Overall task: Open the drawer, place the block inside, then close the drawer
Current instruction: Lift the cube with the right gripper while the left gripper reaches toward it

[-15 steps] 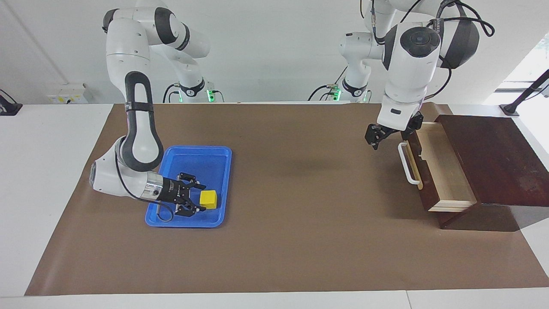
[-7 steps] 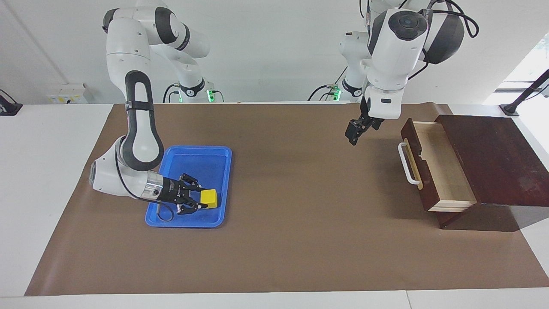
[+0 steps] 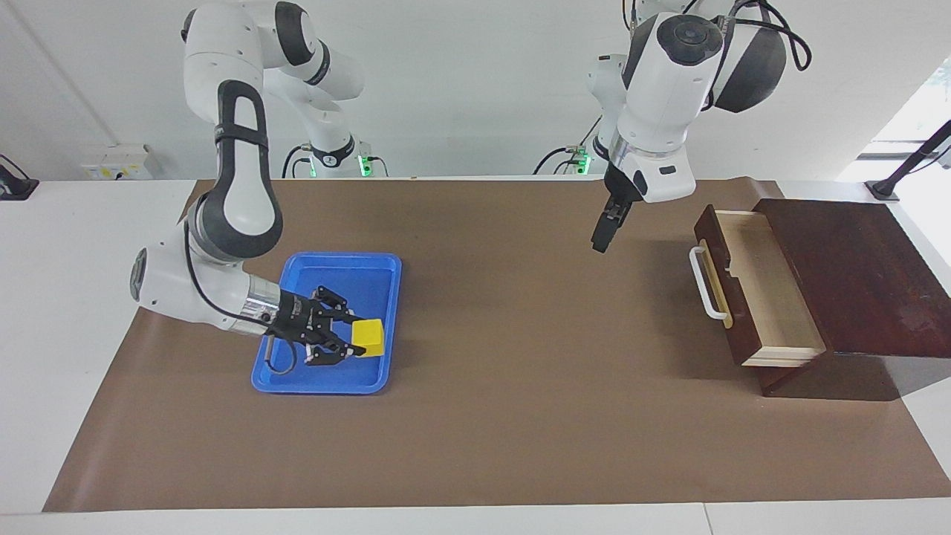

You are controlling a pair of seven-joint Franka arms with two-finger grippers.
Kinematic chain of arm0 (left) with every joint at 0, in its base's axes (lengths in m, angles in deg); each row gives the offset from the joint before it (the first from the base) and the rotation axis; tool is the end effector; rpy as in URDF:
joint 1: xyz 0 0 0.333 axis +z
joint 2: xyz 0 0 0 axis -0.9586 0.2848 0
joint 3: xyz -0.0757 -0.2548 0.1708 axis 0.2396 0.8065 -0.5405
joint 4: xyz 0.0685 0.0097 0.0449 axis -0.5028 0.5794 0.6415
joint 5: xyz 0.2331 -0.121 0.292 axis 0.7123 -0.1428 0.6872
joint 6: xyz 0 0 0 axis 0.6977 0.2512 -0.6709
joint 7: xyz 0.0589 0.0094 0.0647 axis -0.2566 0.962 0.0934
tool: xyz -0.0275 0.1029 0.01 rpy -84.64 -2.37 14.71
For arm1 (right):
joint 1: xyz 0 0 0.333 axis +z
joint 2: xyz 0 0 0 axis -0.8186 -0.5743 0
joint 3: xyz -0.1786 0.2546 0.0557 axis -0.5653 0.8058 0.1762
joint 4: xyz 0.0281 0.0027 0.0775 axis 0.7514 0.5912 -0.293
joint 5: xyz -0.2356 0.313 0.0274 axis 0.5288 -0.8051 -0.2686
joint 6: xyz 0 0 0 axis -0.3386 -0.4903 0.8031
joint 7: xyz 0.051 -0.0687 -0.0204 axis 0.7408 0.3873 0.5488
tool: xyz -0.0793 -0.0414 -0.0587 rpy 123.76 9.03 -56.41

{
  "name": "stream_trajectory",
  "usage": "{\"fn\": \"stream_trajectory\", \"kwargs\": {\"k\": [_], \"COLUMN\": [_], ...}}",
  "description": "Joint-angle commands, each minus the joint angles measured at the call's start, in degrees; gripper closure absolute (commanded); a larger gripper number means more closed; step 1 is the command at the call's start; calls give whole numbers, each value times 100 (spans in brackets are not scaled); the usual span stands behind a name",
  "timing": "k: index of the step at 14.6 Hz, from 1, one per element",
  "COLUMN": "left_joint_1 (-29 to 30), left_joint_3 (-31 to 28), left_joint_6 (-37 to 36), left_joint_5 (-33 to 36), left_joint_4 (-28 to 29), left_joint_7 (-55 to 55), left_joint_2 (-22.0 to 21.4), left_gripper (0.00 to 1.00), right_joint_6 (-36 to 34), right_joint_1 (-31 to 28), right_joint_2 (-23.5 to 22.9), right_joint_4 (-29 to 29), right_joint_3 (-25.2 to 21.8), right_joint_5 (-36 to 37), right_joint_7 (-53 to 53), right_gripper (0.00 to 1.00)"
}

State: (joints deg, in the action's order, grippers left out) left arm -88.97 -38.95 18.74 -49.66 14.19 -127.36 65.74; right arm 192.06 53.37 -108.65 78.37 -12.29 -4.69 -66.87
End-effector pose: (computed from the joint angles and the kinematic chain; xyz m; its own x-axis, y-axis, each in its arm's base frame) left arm 0.5457 -0.2586 0.5813 0.5605 0.8280 -0.0125 0.8281 -0.5606 -0.0013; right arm 0.6896 0.0854 0.4034 0.0772 -0.7172 -0.6926 -0.9957 -0.0911 -0.0166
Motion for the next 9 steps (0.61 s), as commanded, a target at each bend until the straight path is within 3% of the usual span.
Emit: {"fn": "stream_trajectory", "kwargs": {"k": [1, 6, 9], "left_joint_1": [-179, -180, -162], "left_joint_3": [-63, -98, -124], "left_joint_6": [101, 347, 304], "left_joint_5": [-122, -298, -290], "left_joint_4": [-166, -166, -341], "left_joint_7": [-586, -1657, -2168], "left_joint_2": [103, 121, 374], "left_gripper": [0, 0, 0], "right_joint_6": [-2, 356, 682], "right_joint_1": [384, 1096, 1448], "right_joint_2": [366, 366, 366], "right_joint_4": [-118, -513, -540], "right_joint_3": [25, 25, 25], "right_joint_5": [101, 110, 92], "right_joint_7": [-499, -1588, -1915], "right_gripper": [100, 100, 100]}}
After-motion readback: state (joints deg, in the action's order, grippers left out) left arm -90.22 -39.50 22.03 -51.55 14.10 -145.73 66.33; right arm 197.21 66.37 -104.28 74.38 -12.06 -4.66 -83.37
